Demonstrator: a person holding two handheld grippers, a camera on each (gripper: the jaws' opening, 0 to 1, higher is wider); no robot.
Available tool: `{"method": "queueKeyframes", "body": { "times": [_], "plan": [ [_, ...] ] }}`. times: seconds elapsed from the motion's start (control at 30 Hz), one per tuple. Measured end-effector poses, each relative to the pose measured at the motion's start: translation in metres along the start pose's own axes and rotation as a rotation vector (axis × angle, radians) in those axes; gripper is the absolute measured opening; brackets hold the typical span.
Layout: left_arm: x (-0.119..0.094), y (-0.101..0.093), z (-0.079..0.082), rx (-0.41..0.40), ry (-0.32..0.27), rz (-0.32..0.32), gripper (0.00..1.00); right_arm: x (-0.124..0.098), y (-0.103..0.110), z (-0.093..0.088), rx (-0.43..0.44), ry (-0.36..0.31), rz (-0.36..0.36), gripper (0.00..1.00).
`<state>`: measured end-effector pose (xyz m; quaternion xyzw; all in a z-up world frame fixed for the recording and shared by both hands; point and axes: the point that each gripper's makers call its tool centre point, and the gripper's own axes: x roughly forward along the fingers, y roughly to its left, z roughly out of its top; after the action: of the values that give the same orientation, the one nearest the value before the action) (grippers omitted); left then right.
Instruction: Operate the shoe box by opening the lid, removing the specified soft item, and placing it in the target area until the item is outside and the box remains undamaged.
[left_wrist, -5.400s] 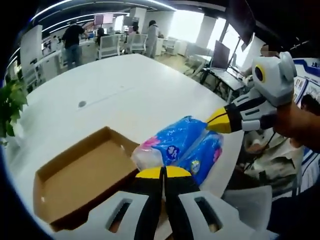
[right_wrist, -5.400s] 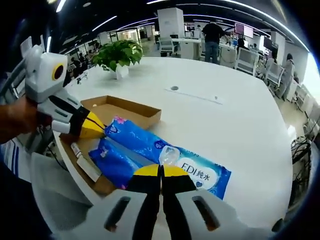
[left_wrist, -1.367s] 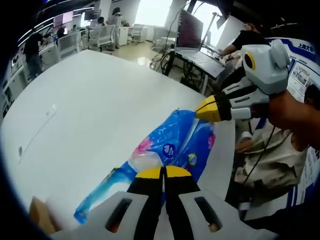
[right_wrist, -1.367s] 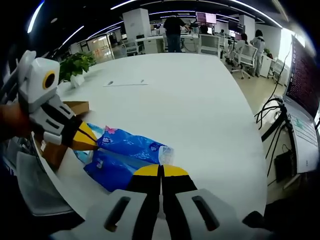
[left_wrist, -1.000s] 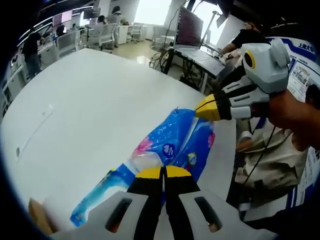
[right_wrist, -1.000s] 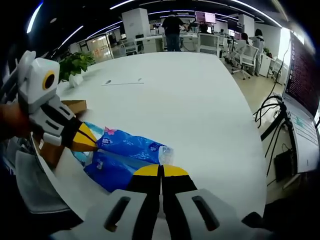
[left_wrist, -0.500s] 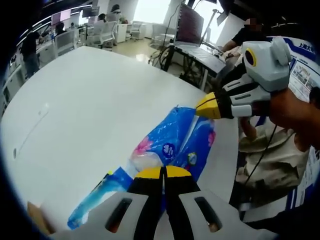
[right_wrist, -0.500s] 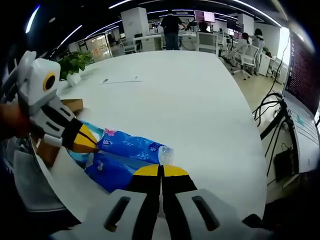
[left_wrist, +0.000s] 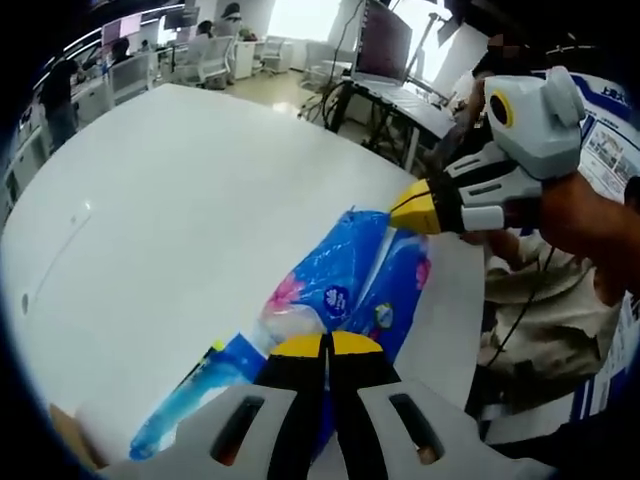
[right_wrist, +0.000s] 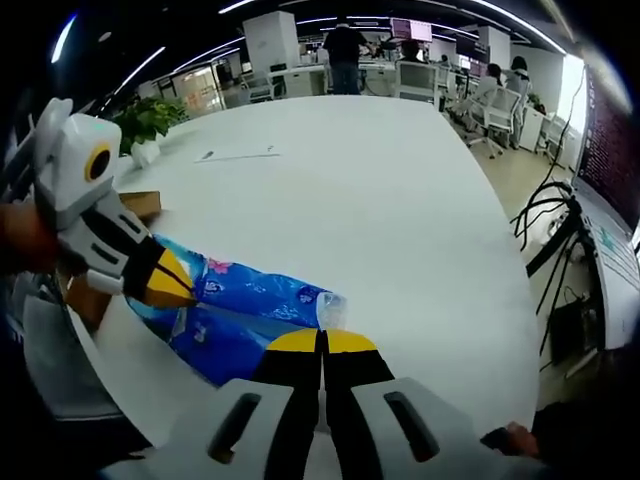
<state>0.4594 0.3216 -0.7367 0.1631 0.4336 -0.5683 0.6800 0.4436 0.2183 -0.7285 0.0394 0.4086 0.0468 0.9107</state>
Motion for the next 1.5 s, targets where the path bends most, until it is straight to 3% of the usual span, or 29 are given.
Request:
{"method": "queueKeyframes", "body": {
  "times": [0.33, 1.07, 1.3, 1.5],
  "plan": [
    [0.009, 0.006, -0.011, -0.021, 0.018, -0.001, 0.00, 0.012, 0.002, -0.008, 0.000, 0.013, 0.010, 0.00],
    [0.019, 0.009, -0.016, -0.025, 0.027, 0.012, 0.00, 0.022, -0.002, -0.022, 0.008, 0.022, 0.011, 0.00],
    [0.019, 0.011, -0.016, -0.016, 0.023, 0.019, 0.04, 0.022, -0.003, -0.021, 0.010, 0.021, 0.013, 0.04],
    [0.013, 0.016, -0.013, -0.008, 0.007, 0.039, 0.14, 0.021, -0.002, -0.020, 0.025, 0.011, 0.016, 0.09]
  ]
}}
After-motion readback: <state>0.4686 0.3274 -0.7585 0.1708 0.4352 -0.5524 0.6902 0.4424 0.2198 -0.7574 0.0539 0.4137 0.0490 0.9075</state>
